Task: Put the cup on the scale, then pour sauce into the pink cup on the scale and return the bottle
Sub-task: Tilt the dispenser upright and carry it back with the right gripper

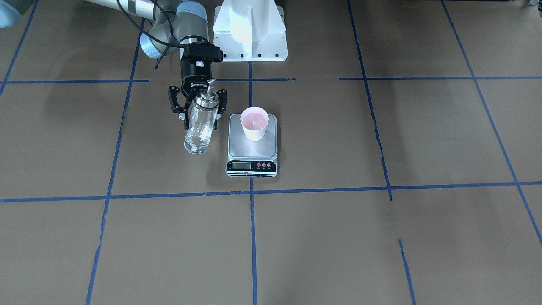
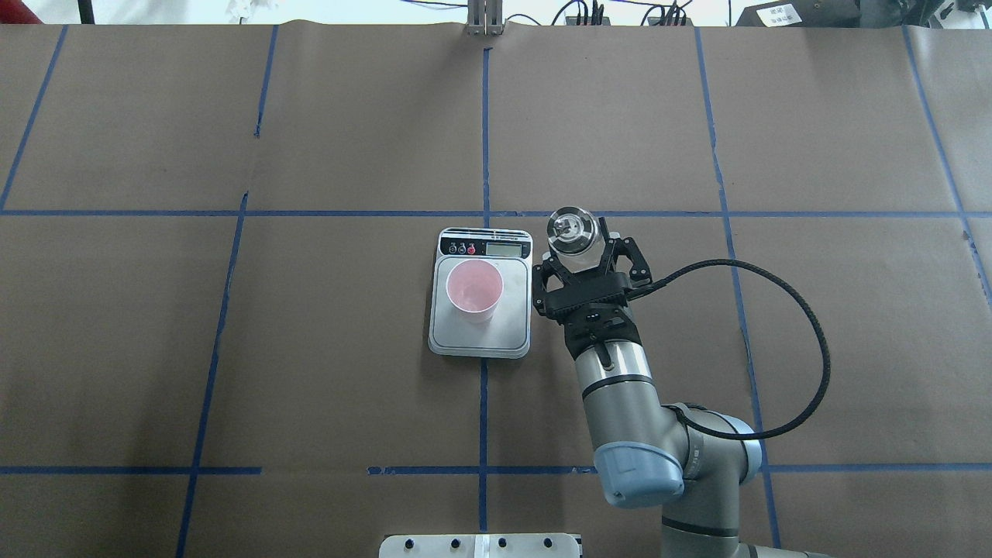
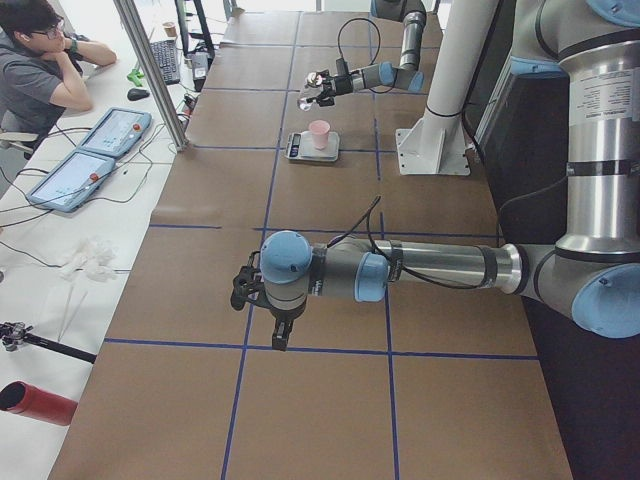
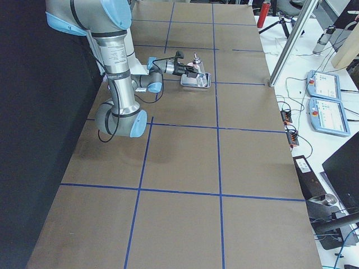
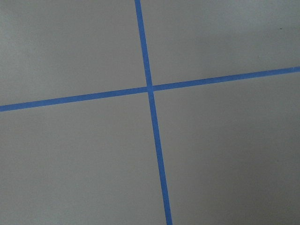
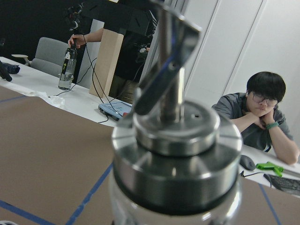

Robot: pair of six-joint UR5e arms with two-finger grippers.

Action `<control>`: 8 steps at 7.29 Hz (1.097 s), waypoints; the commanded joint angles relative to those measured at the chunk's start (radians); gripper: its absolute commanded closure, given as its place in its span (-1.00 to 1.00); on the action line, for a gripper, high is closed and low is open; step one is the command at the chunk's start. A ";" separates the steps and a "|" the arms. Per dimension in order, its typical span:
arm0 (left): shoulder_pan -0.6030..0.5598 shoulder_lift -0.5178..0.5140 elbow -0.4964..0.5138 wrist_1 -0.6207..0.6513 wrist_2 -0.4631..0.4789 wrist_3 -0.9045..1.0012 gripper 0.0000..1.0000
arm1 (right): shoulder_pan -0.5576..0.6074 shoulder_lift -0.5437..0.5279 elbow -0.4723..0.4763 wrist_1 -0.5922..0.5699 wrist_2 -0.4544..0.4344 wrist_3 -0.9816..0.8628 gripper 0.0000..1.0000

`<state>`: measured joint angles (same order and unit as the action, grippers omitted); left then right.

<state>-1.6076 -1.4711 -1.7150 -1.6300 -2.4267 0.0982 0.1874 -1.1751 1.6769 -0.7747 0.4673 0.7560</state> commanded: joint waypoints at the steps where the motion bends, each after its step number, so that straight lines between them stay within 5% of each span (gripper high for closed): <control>1: 0.000 0.000 0.000 -0.001 0.000 0.000 -1.00 | 0.003 -0.096 0.075 0.029 0.063 0.129 1.00; 5: 0.000 0.000 0.000 -0.001 0.000 0.002 -1.00 | 0.064 -0.343 0.199 0.029 0.221 0.307 1.00; 8: 0.000 -0.003 -0.002 -0.002 -0.002 0.003 -1.00 | 0.147 -0.350 0.199 -0.015 0.397 0.510 1.00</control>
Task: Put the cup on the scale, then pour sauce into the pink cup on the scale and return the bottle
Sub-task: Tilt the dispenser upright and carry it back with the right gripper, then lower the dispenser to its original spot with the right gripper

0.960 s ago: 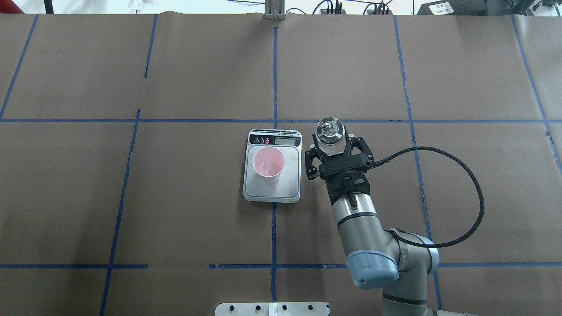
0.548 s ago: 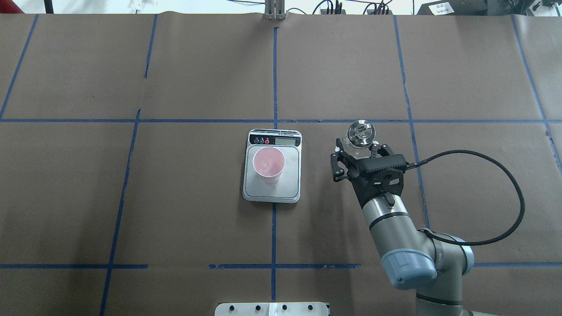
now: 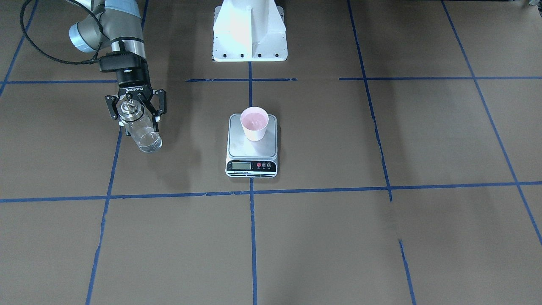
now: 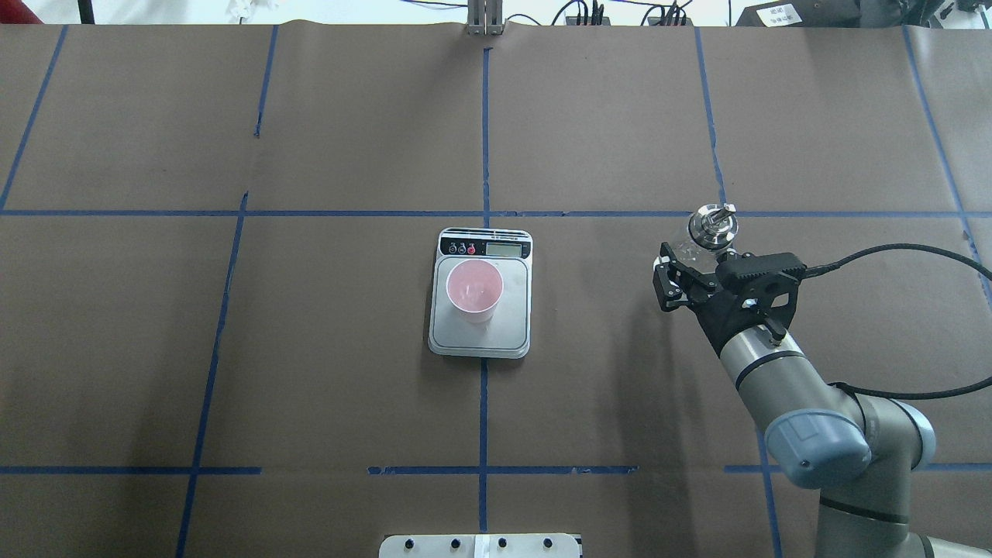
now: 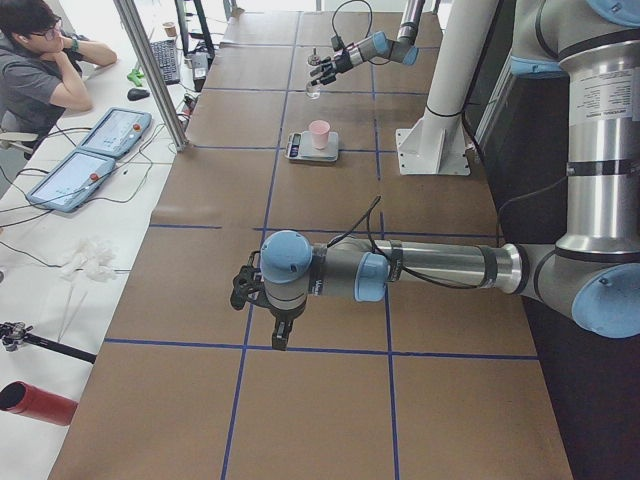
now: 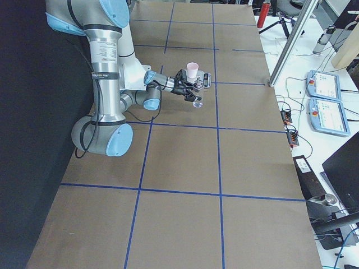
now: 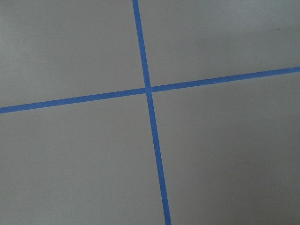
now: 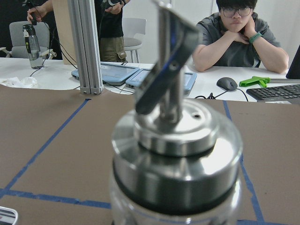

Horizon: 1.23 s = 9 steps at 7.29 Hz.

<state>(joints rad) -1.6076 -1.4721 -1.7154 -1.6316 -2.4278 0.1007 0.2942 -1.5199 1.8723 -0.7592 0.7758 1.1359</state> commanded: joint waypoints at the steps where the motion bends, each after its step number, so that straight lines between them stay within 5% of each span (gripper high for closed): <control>1: 0.000 -0.002 -0.001 -0.001 0.001 0.001 -1.00 | 0.066 -0.014 0.011 -0.108 0.129 0.142 1.00; 9: 0.002 -0.004 0.000 -0.001 -0.001 -0.002 -1.00 | 0.059 -0.085 0.013 -0.123 0.125 0.111 0.97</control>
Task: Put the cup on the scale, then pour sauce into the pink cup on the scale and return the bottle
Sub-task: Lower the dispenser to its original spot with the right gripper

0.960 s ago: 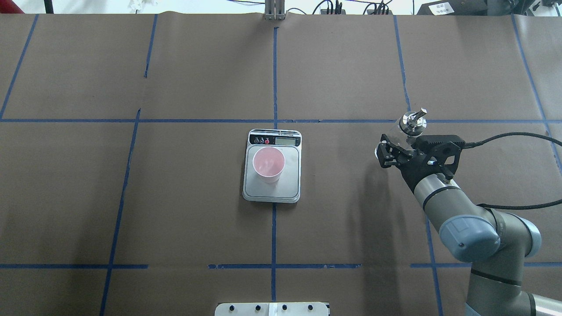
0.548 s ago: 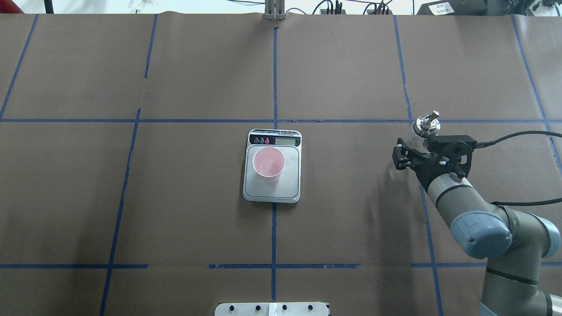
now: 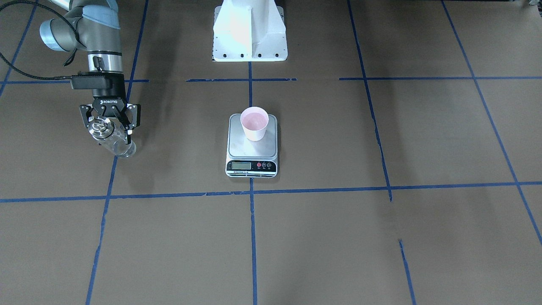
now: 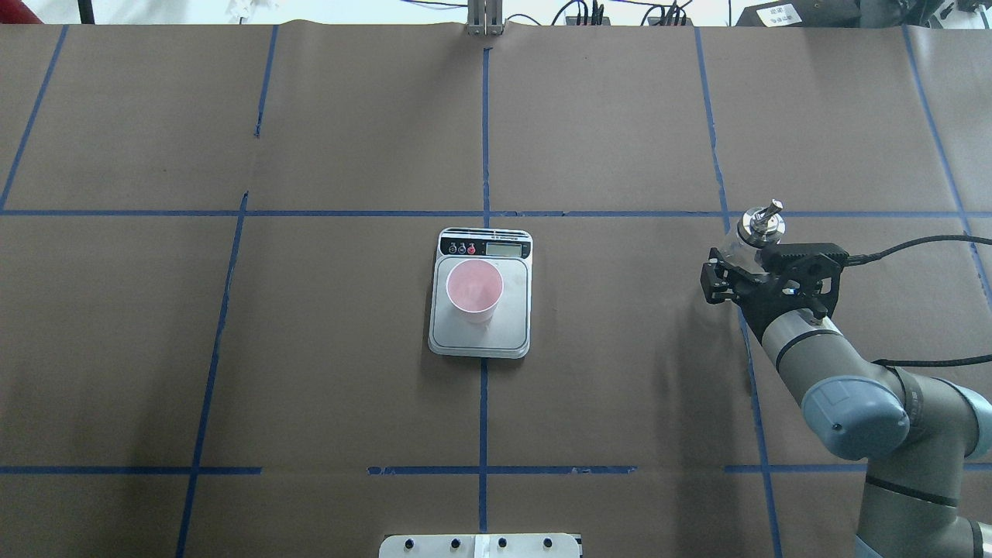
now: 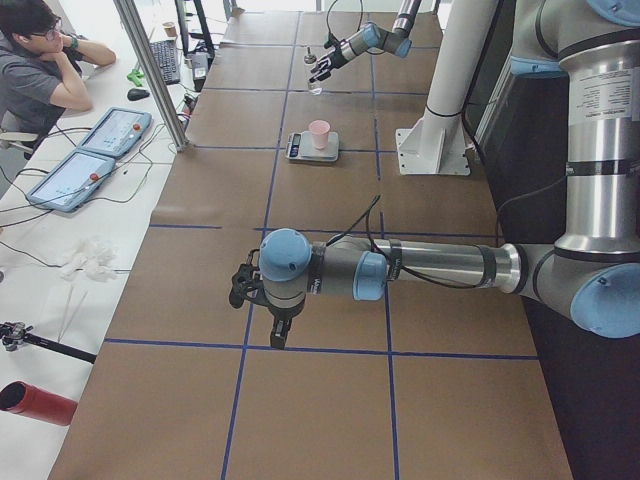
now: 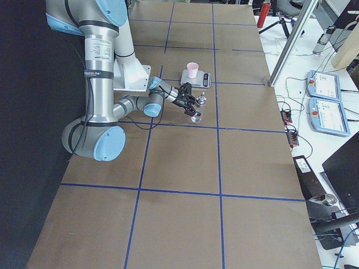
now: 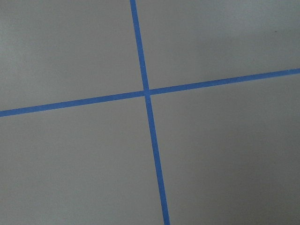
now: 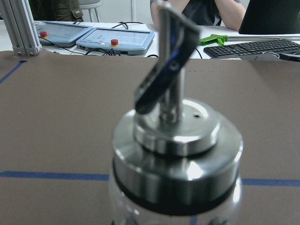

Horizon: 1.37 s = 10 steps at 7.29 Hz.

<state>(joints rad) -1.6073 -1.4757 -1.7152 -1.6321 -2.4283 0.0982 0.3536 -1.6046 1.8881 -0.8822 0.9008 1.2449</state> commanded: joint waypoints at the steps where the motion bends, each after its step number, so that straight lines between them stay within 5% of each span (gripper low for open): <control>1: 0.001 -0.002 0.000 0.000 0.000 0.000 -1.00 | -0.001 0.000 -0.004 0.000 -0.002 0.005 0.51; 3: 0.001 -0.003 0.000 0.000 0.000 0.000 -1.00 | -0.001 0.000 -0.015 0.002 -0.002 0.007 0.32; 10: 0.001 -0.002 0.000 0.000 0.001 0.000 -1.00 | -0.004 0.000 -0.033 0.002 -0.003 0.008 0.27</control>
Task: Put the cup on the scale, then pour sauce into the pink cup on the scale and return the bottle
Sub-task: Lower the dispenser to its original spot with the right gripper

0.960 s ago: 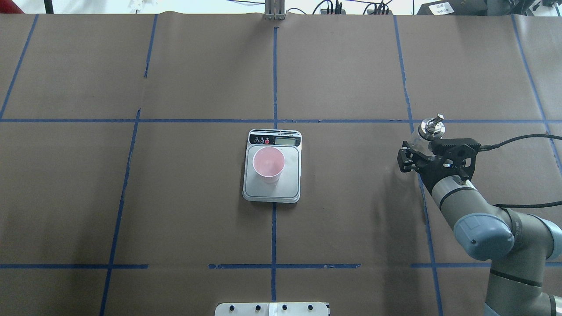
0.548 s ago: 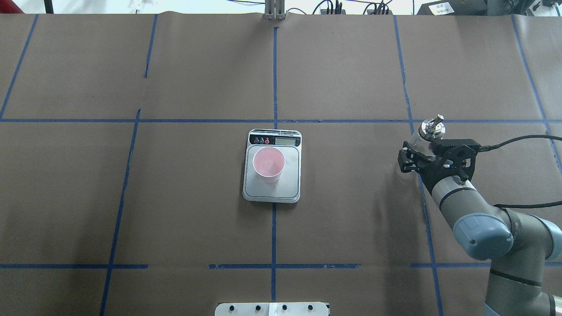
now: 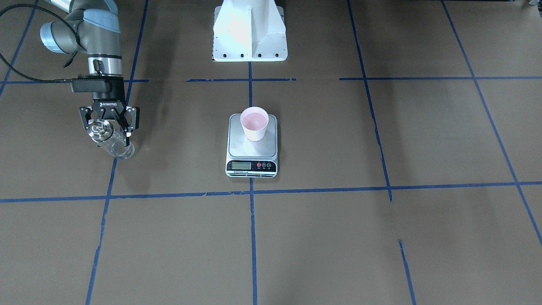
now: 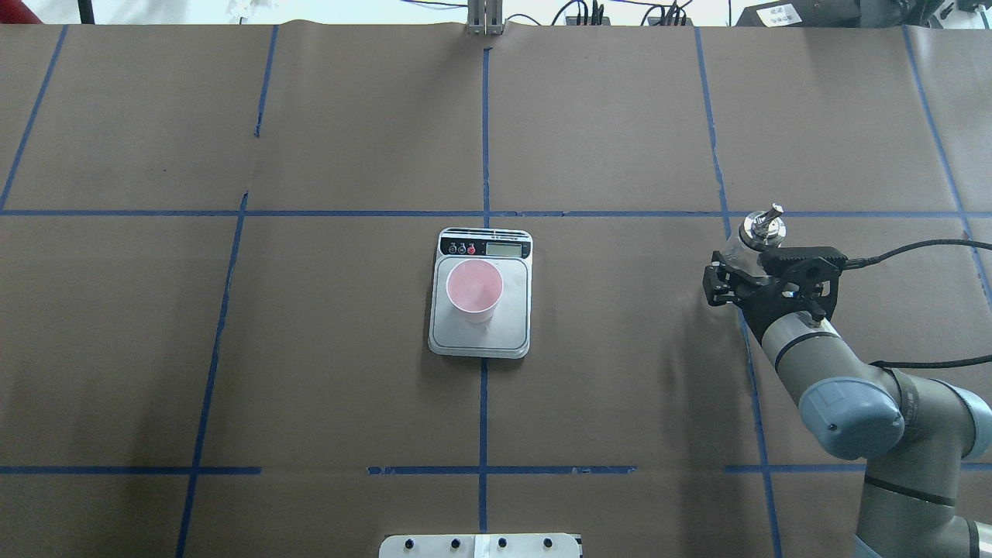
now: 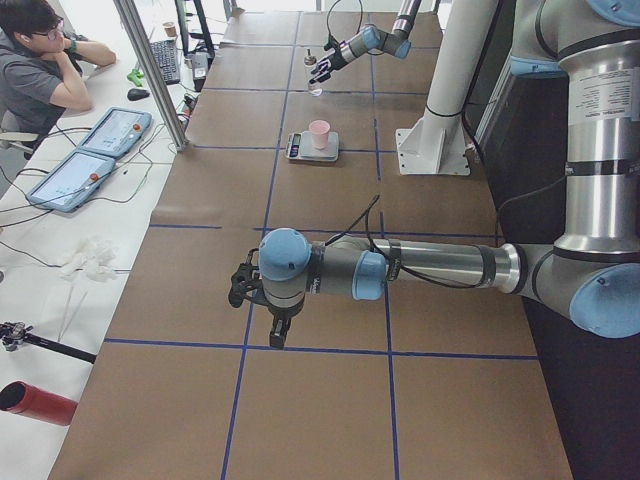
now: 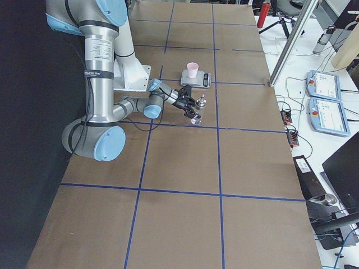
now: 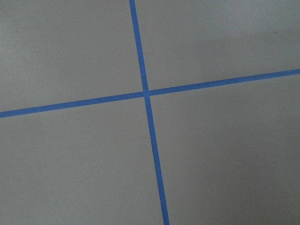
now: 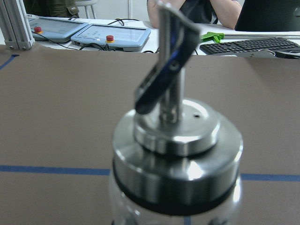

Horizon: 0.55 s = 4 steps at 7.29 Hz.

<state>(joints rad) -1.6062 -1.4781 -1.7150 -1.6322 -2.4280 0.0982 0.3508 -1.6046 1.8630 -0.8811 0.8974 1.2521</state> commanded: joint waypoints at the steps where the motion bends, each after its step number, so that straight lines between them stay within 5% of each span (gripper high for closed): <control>1: 0.000 0.001 0.002 0.000 0.001 0.000 -1.00 | -0.004 0.000 -0.010 0.001 0.000 0.001 0.27; 3: 0.000 0.001 0.000 0.000 0.001 0.000 -1.00 | -0.009 0.000 -0.011 0.001 0.000 0.001 0.24; 4: 0.000 0.001 0.002 0.000 0.001 0.000 -1.00 | -0.010 0.000 -0.012 0.001 -0.006 0.001 -0.69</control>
<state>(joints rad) -1.6061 -1.4773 -1.7141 -1.6321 -2.4268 0.0982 0.3431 -1.6046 1.8524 -0.8805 0.8959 1.2532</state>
